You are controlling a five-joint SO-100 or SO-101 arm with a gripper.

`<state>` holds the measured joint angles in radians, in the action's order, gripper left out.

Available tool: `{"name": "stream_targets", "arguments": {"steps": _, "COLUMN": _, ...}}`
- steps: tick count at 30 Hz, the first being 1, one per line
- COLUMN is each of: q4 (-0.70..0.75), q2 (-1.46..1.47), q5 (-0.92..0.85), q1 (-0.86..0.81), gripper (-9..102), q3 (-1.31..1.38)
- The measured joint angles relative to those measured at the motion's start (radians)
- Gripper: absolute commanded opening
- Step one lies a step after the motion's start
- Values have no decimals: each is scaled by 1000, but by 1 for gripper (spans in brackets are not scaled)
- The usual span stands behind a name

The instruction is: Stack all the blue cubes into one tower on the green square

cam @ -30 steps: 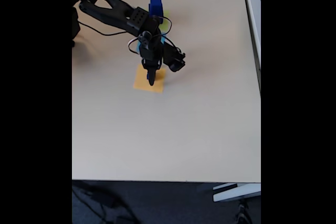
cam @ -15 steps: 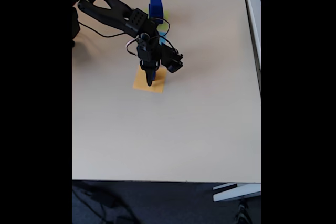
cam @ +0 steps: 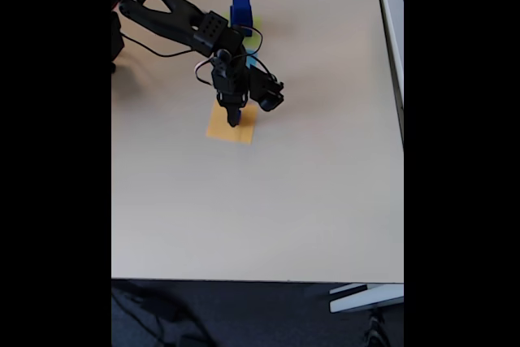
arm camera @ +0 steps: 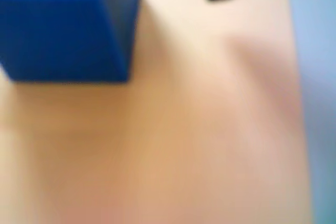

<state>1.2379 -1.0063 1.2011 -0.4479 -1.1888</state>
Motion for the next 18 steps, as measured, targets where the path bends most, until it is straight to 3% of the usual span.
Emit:
{"name": "stream_targets", "arguments": {"steps": 11, "q4": 18, "q2": 0, "q5": 0, "q1": 0, "gripper": 5, "q3": 2}}
{"name": "stream_targets", "arguments": {"steps": 18, "q4": 21, "q2": 0, "q5": 0, "q1": 0, "gripper": 5, "q3": 8}}
